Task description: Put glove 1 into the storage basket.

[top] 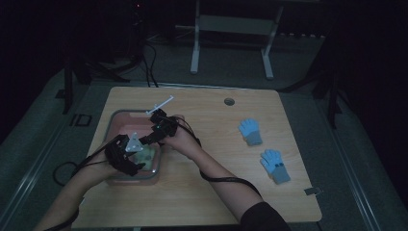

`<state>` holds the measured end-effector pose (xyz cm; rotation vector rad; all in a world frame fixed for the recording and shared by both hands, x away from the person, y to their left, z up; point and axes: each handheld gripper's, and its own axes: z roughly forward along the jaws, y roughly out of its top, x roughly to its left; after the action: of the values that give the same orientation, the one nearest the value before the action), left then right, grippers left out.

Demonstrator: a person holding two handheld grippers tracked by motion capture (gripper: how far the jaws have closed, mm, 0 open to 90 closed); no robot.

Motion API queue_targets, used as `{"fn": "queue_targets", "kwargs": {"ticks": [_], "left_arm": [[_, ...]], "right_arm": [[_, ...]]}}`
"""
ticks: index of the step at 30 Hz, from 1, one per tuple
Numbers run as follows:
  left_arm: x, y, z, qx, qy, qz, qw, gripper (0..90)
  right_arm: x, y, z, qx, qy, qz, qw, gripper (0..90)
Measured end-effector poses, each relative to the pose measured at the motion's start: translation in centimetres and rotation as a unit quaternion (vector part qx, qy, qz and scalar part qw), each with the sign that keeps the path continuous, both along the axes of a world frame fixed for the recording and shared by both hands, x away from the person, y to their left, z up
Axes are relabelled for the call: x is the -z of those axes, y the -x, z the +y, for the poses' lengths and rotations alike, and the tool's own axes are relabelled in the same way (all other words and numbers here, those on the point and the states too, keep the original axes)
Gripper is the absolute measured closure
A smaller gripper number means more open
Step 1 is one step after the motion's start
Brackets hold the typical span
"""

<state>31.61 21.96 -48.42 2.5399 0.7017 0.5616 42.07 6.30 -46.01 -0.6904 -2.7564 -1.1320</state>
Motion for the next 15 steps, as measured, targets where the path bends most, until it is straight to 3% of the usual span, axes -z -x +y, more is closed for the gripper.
{"fn": "queue_targets", "kwargs": {"ticks": [10, 15], "left_arm": [[-1.1, 0.1, -1.6, -0.006, 0.030, 0.004, 0.9995, 14.3], [-2.3, 0.3, -2.7, 0.003, 0.060, 0.003, 0.9982, 14.3]], "right_arm": [[-0.7, 0.9, -2.8, -0.009, -0.019, 0.001, 0.9998, 20.4], [-1.0, 1.5, -4.5, -0.013, -0.013, -0.011, 0.9998, 20.8]]}}
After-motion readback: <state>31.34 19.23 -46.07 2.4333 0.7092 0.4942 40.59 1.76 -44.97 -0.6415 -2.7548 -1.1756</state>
